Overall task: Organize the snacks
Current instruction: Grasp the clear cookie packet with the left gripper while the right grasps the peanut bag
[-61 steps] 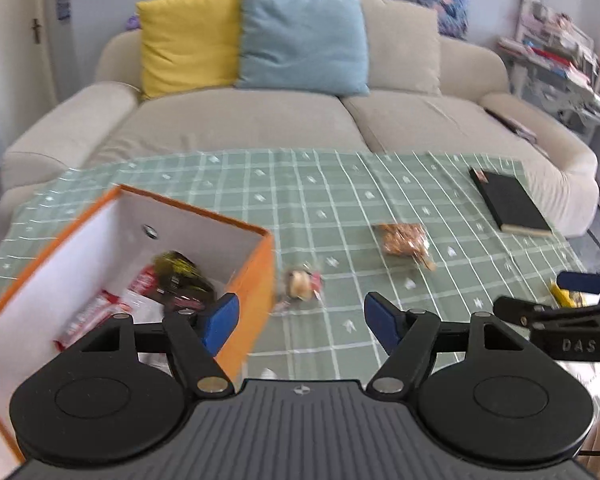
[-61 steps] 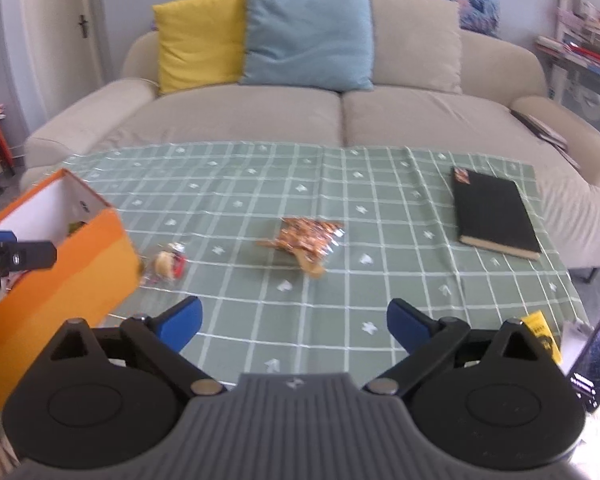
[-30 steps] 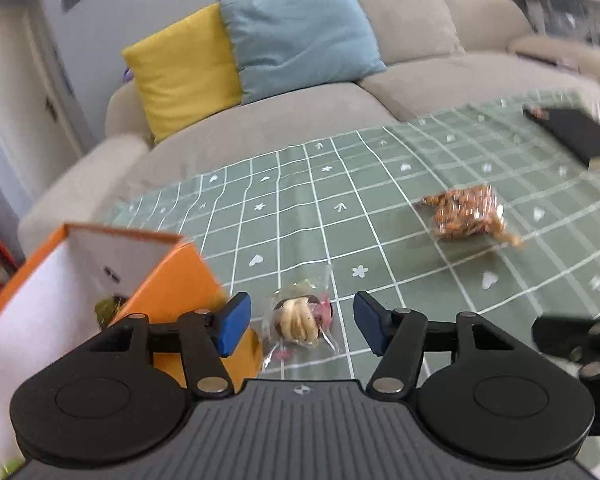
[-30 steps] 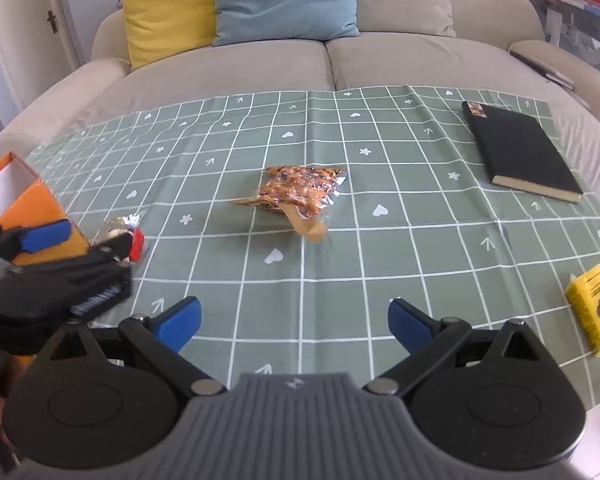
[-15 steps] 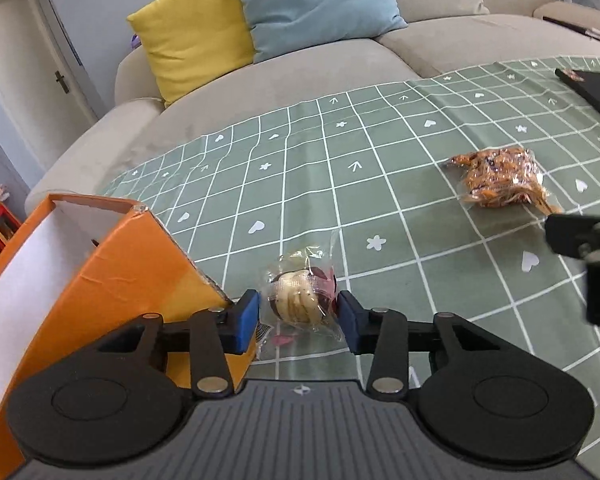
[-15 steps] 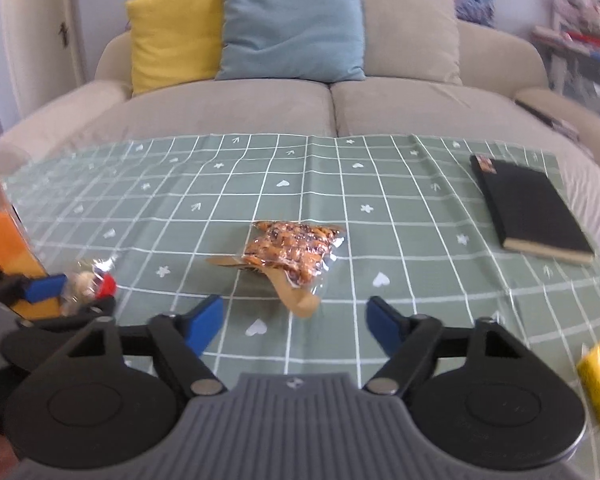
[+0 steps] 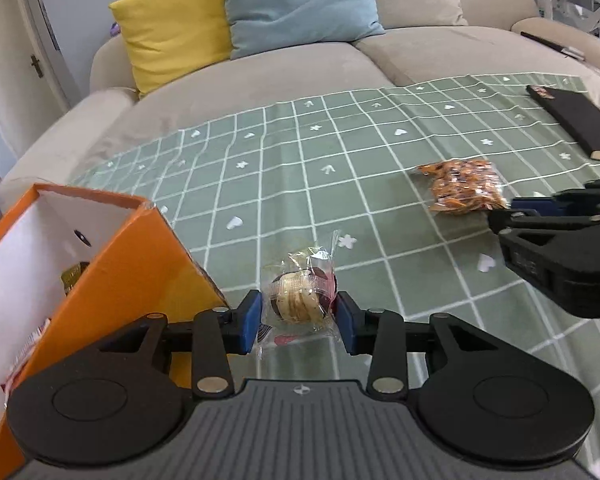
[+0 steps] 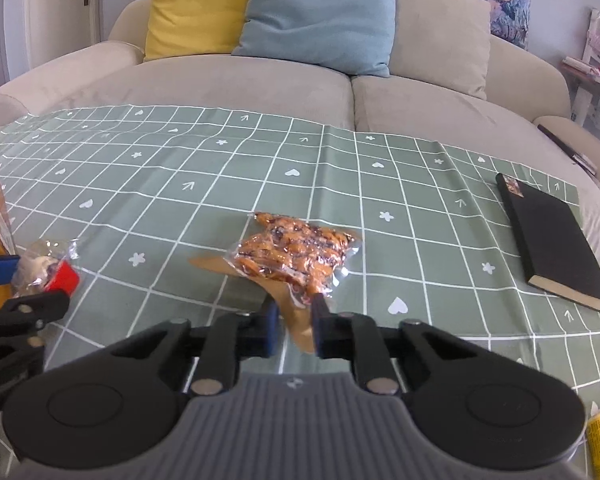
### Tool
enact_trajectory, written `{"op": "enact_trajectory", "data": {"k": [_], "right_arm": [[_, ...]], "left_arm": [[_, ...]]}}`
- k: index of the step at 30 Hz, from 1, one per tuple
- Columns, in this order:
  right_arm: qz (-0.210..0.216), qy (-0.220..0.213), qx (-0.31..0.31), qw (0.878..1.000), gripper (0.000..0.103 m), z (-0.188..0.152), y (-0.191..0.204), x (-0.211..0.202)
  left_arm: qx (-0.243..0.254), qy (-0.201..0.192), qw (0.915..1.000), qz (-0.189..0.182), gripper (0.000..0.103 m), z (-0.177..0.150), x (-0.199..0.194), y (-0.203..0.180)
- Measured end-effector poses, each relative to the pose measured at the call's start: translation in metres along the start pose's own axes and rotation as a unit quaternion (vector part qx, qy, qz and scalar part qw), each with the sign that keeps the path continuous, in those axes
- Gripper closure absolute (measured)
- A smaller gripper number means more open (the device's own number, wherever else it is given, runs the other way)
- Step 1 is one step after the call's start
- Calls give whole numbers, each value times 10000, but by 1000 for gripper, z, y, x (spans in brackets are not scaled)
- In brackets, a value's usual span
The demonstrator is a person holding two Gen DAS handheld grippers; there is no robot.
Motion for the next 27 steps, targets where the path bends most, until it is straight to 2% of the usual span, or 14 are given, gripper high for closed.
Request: {"op": "enact_trajectory", "data": {"k": [2, 10, 20, 27], "right_arm": [[22, -99, -67, 9999, 101, 0, 1, -5], [179, -74, -237, 9995, 103, -2, 9, -36], [484, 867, -285, 9946, 103, -27, 15, -82], [607, 1265, -470, 9890, 103, -59, 17, -123]], "left_arm": [[-78, 40, 9999, -91, 58, -3, -5, -1], [-235, 174, 9993, -251, 58, -19, -29, 7], [-657, 573, 9941, -640, 59, -48, -57, 21], [-734, 846, 9889, -972, 59, -69, -78, 22]]}}
Point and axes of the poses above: each gripper's, at about its wrist camera, not at the fingertips, and x roughly the way its jaws point, y to its left, z to its top, the point moved 3 cm from there along x, roughly the way its jaws point, and after that the axes turned 10 degrees about -z, right-handed, at the moved point
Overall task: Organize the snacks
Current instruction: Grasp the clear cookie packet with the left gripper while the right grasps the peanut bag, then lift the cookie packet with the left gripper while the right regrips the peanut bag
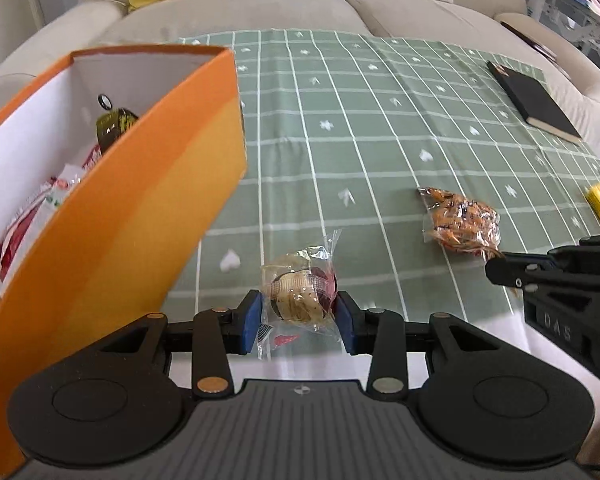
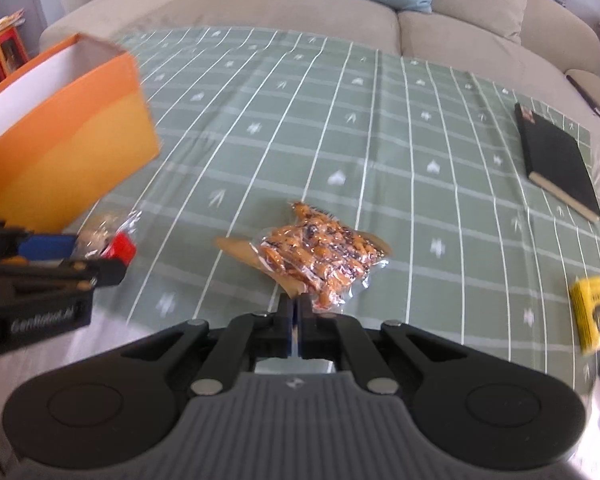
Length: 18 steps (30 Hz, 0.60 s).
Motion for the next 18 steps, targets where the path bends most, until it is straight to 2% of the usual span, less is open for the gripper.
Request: {"op": "enact_trajectory", "data": {"k": [6, 11, 15, 16, 17, 18], "right_arm": [[197, 265, -226, 9992, 103, -33, 7, -25], [287, 389, -177, 9987, 103, -54, 7, -32], [394, 490, -51, 9980, 96, -60, 5, -31], [459, 464, 72, 9978, 89, -59, 2, -33], [544, 417, 201, 9975, 67, -58, -2, -35], [601, 325, 351, 9970, 56, -57, -5, -39]], "left_arm": [[94, 203, 9996, -190, 58, -22, -11, -4], [262, 150, 9994, -160, 58, -30, -15, -6], [251, 90, 9994, -211, 57, -30, -14, -4], [257, 64, 9994, -227, 56, -29, -13, -3], [270, 31, 9993, -239, 56, -29, -13, -2], [279, 10, 9993, -245, 54, -30, -12, -2]]}}
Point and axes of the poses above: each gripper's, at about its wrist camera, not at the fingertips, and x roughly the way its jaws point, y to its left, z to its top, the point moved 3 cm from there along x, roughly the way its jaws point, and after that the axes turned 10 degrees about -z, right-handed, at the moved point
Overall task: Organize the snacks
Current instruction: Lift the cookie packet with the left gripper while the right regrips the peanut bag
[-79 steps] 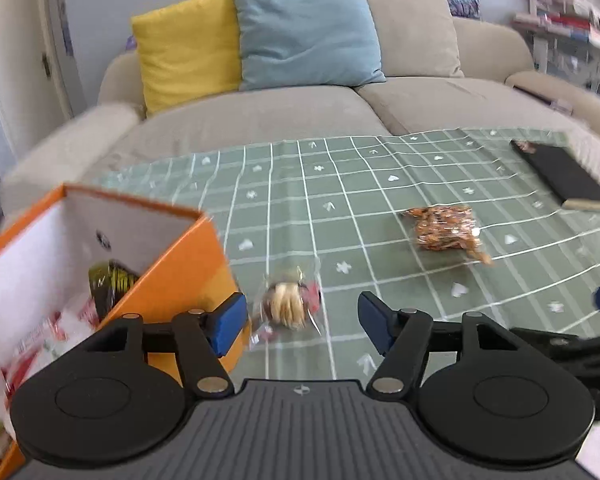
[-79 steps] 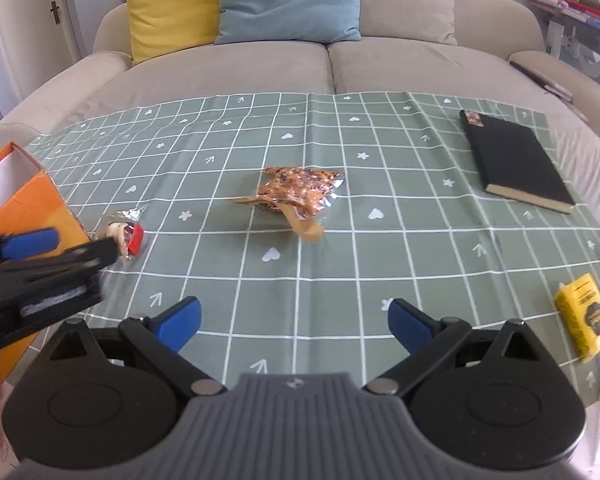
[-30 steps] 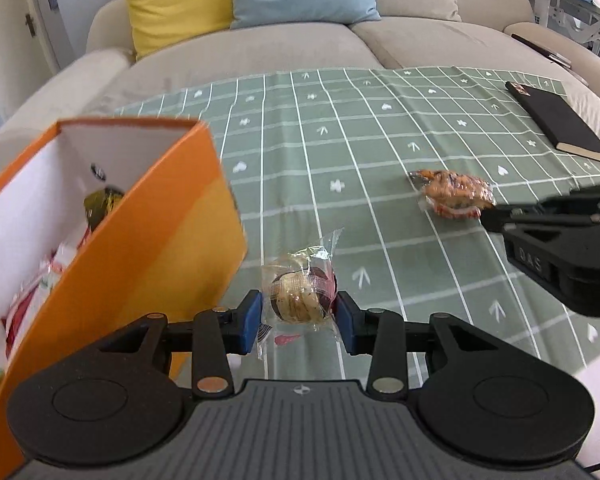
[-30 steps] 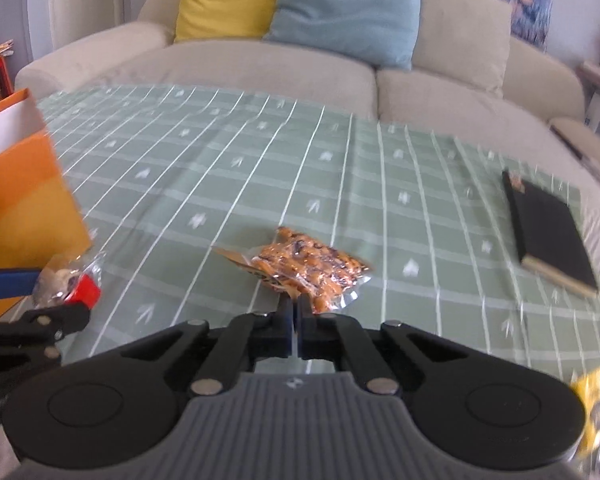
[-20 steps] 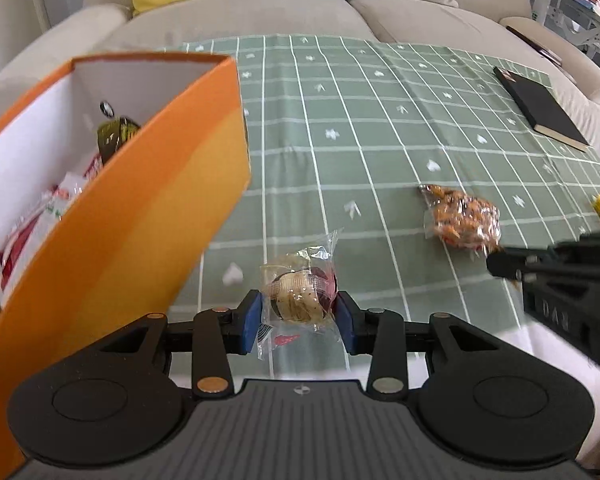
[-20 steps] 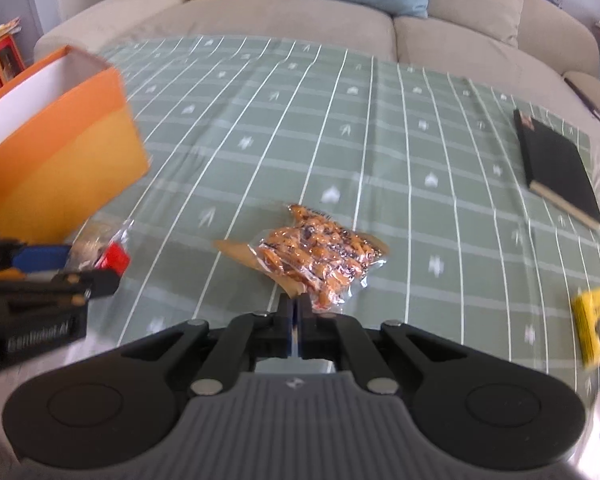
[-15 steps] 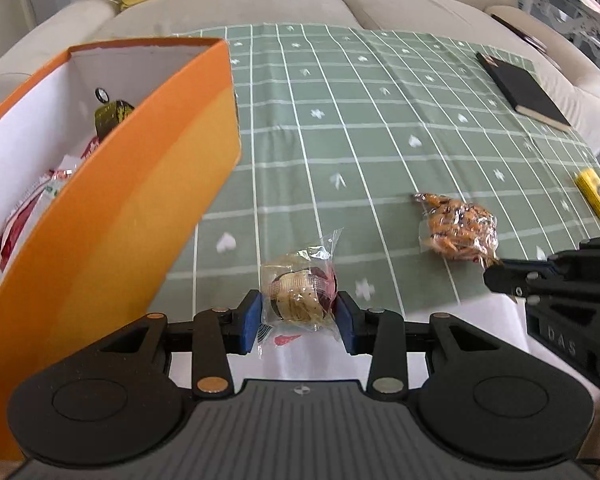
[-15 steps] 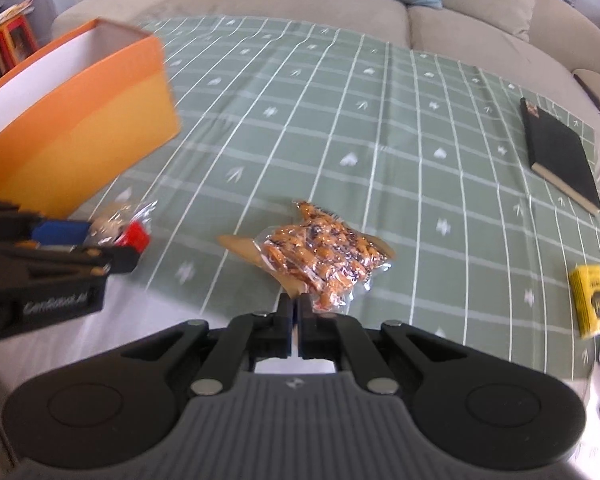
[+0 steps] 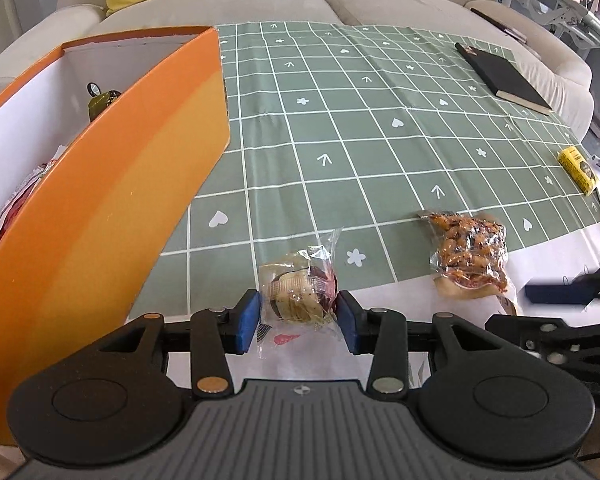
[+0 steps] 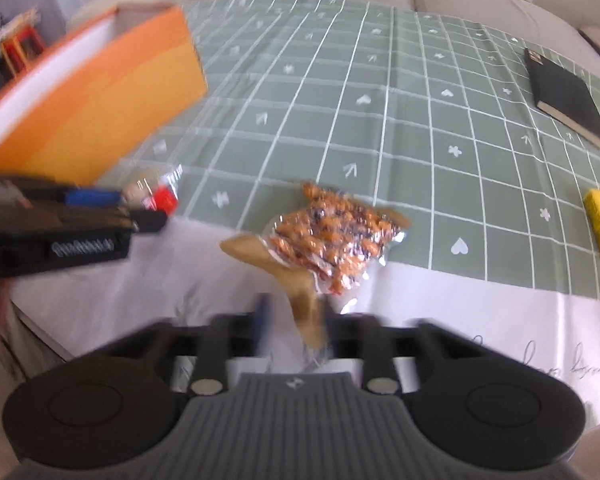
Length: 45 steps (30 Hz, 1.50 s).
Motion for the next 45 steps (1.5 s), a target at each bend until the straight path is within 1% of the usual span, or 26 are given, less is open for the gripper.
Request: {"op": "enact_trajectory", "data": {"k": [1, 3, 5, 9, 13, 15, 16, 18, 20, 23, 28, 33, 35, 45], "right_arm": [[54, -146, 173, 9997, 46, 2, -4, -5], [158, -394, 528, 9977, 45, 6, -12, -12], [129, -533, 939, 9941, 37, 8, -23, -14], [-98, -476, 1537, 9869, 37, 9, -40, 0], [-115, -324, 1788, 9833, 36, 14, -41, 20], [-86, -294, 1737, 9843, 33, 17, -36, 29], [-138, -300, 1681, 9852, 31, 18, -33, 32], [-270, -322, 1543, 9871, 29, 21, -29, 36], [-388, -291, 1460, 9881, 23, 23, -24, 42], [-415, -238, 1467, 9880, 20, 22, -23, 47], [-568, -274, 1165, 9912, 19, 24, -16, 51], [-730, -324, 709, 9943, 20, 23, -2, 53], [-777, -368, 547, 9948, 24, 22, 2, 52], [-770, -426, 392, 9954, 28, 21, 5, 49]], "left_arm": [[3, -8, 10000, -13, 53, 0, 1, 0], [-35, -3, 10000, -59, 52, 0, 3, 1], [-47, 12, 10000, -83, 51, 0, 7, 1], [-48, -26, 9999, -135, 50, -1, 11, 1], [-75, -84, 9997, -197, 50, 0, 12, 1], [-75, -97, 9997, -216, 49, 1, 12, 1], [-81, -102, 9997, -220, 49, 1, 12, 1], [-120, -111, 9996, -237, 49, 1, 13, 3], [-156, -115, 9995, -244, 49, 1, 13, 4], [-196, -105, 9995, -220, 50, 1, 14, 6], [-244, -92, 9994, -242, 50, 2, 14, 6], [-296, -67, 9993, -214, 50, 2, 15, 8], [-333, -60, 9992, -229, 50, 2, 15, 10], [-351, -78, 9990, -266, 52, 2, 14, 10]]}}
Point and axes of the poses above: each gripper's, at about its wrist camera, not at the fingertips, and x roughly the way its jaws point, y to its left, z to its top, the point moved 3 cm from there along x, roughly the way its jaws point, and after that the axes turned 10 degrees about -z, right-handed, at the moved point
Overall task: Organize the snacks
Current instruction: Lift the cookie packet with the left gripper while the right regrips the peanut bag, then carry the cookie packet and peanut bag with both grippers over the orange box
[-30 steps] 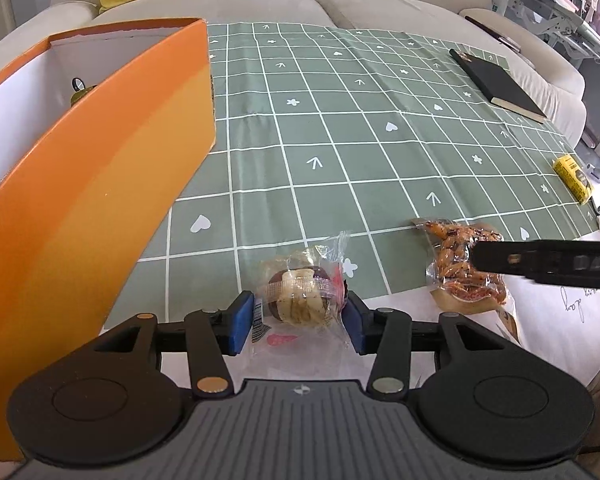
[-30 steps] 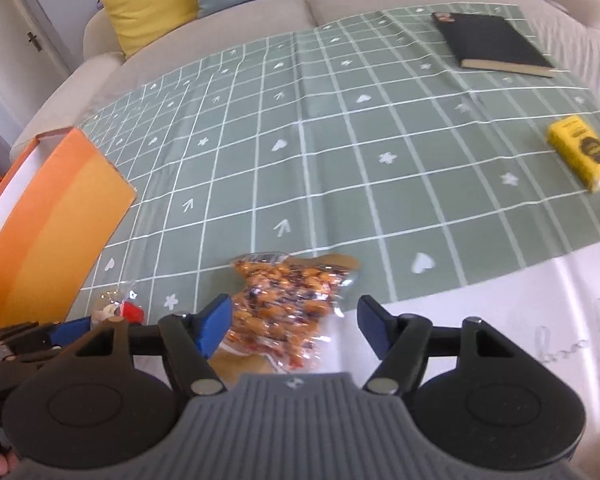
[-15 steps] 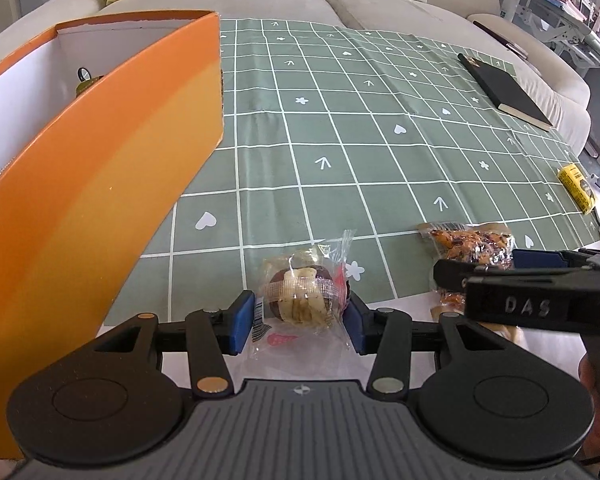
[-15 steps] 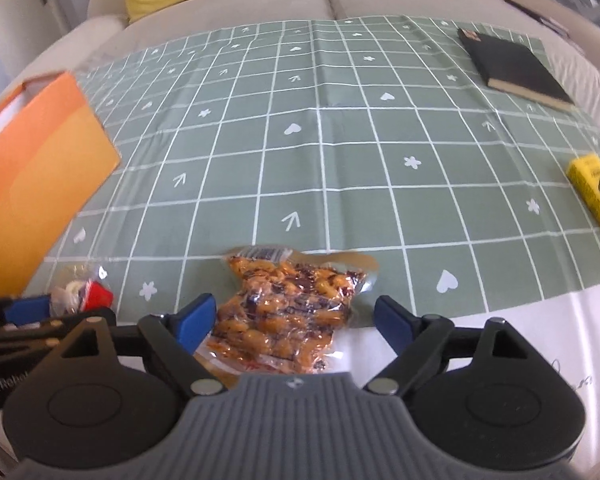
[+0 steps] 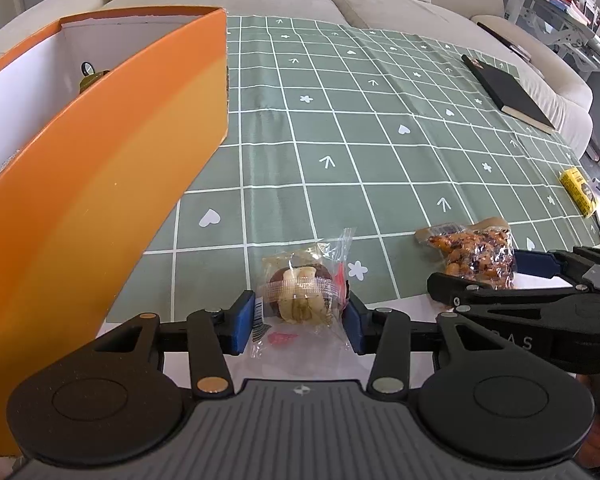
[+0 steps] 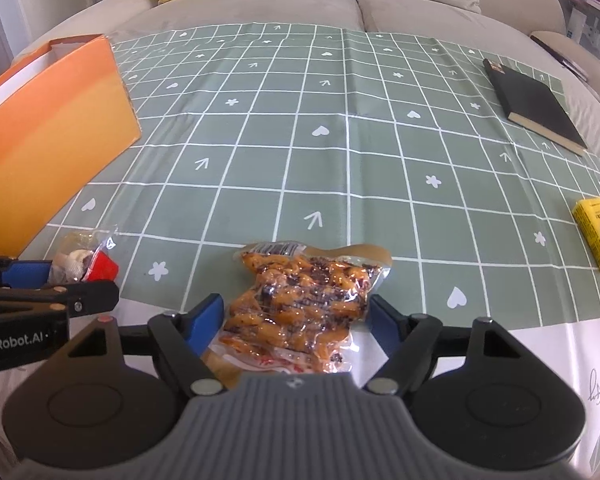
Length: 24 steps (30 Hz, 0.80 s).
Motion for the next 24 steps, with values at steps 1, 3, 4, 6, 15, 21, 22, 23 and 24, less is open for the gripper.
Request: {"op": "enact_trajectory", "data": {"k": [1, 3, 4, 6, 15, 21, 22, 23, 24], "right_arm": [[23, -3, 6, 10000, 29, 0, 1, -1], [81, -3, 32, 10000, 29, 0, 1, -2], [97, -16, 43, 9999, 29, 1, 1, -3], [136, -45, 97, 9999, 29, 3, 0, -4], [392, -347, 509, 9973, 30, 13, -10, -23], [558, -683, 604, 9943, 30, 25, -17, -48], [590, -762, 615, 9934, 30, 28, -18, -54], [621, -827, 624, 9927, 30, 30, -19, -59], [663, -893, 640, 9917, 30, 33, -20, -65]], "left_arm": [[-26, -17, 10000, -25, 52, 0, -1, 1], [-70, -56, 9999, -60, 53, 1, -2, 2], [-83, -73, 9999, -55, 53, 1, -3, 2], [-104, -115, 9999, -44, 54, 1, -4, 2], [132, -476, 9987, -110, 54, 10, -20, -8], [85, -691, 9975, -92, 54, 24, -42, -15], [77, -738, 9972, -90, 54, 27, -48, -16], [71, -771, 9970, -90, 54, 29, -53, -17], [54, -793, 9968, -85, 54, 33, -58, -17]]}}
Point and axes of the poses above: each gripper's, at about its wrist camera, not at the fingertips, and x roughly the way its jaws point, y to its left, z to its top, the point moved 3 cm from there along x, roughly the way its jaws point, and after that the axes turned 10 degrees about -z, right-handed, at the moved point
